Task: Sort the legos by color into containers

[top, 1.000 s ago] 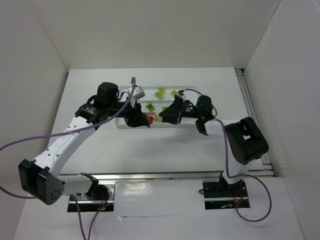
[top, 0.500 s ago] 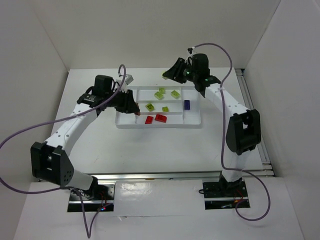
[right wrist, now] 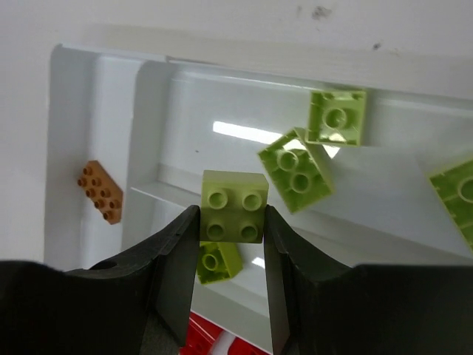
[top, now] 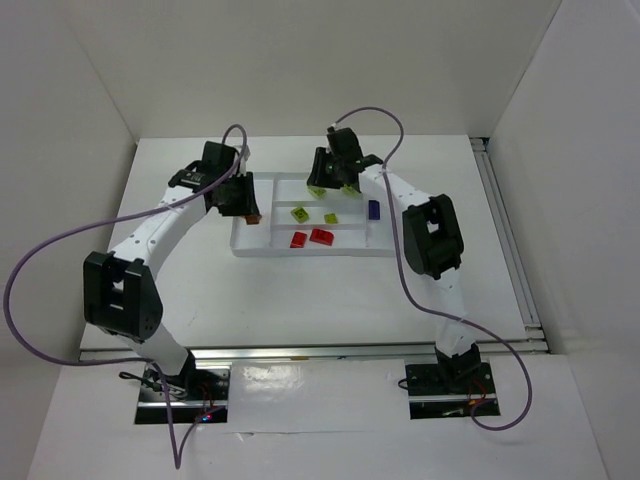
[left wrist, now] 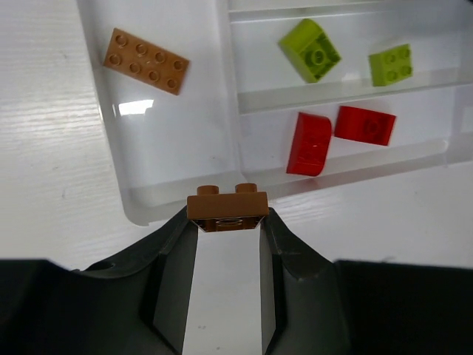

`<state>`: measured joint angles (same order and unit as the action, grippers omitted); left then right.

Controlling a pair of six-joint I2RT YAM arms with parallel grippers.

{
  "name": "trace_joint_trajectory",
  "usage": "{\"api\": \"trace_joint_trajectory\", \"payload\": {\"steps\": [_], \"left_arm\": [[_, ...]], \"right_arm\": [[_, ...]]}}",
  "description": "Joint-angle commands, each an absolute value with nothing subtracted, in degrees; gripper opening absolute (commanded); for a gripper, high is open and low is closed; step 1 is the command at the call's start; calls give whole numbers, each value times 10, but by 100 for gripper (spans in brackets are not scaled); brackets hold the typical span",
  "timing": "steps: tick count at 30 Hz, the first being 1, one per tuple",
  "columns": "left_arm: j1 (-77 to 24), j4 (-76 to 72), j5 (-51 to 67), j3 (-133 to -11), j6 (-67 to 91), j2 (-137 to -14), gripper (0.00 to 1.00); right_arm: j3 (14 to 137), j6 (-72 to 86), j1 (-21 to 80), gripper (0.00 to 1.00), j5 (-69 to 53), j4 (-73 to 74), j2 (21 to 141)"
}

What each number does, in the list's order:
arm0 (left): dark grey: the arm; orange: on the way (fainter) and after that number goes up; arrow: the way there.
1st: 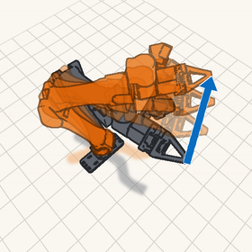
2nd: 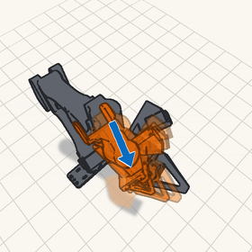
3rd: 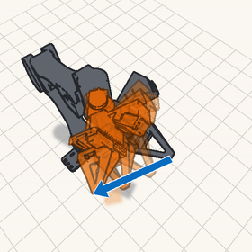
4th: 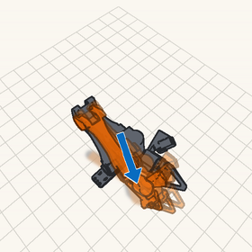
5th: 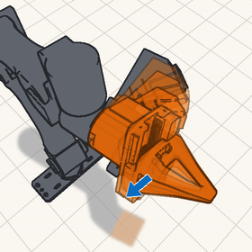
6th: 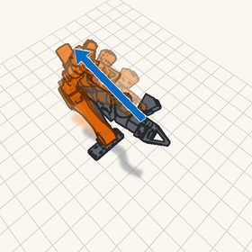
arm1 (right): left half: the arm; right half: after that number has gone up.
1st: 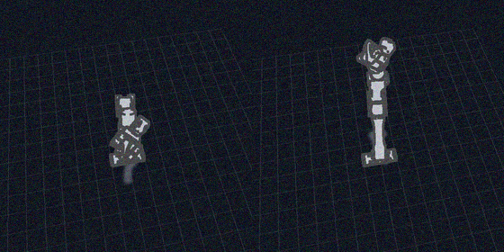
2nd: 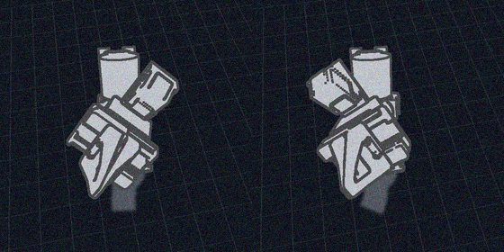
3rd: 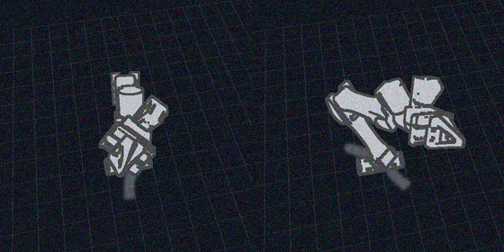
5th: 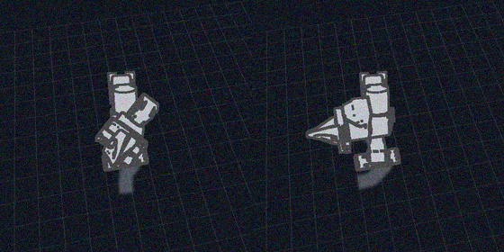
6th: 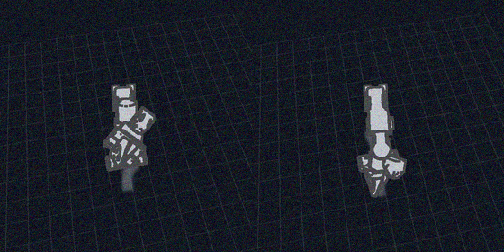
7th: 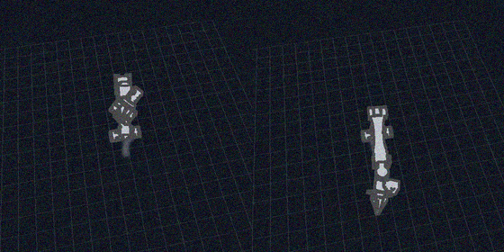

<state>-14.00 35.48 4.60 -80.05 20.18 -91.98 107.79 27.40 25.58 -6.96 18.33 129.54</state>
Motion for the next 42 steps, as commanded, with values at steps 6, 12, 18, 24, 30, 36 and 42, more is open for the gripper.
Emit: {"api": "trace_joint_trajectory", "payload": {"steps": [6, 12, 18, 24, 30, 36, 42], "left_arm": [[-137, 370, -39, -824, 223, -967, 0], [-126, 370, -33, -836, 234, -985, 0], [-120, 370, -33, -841, 234, -991, 0], [-120, 370, -39, -841, 234, -1002, 0], [-126, 381, -51, -857, 239, -1029, 0], [-126, 390, -63, -889, 250, -1058, 54], [-149, 420, -92, -936, 250, -1070, 100]], "right_arm": [[1233, 245, 276, 17, -55, 211, 1367], [1317, 245, 282, 37, -70, 238, 1420], [1319, 235, 293, 65, -63, 238, 1404], [1246, 235, 293, 70, -31, 220, 1305], [1073, 229, 276, 91, 13, 177, 1149], [905, 229, 258, 91, 26, 136, 1038], [834, 224, 253, 93, 56, 156, 965]]}}
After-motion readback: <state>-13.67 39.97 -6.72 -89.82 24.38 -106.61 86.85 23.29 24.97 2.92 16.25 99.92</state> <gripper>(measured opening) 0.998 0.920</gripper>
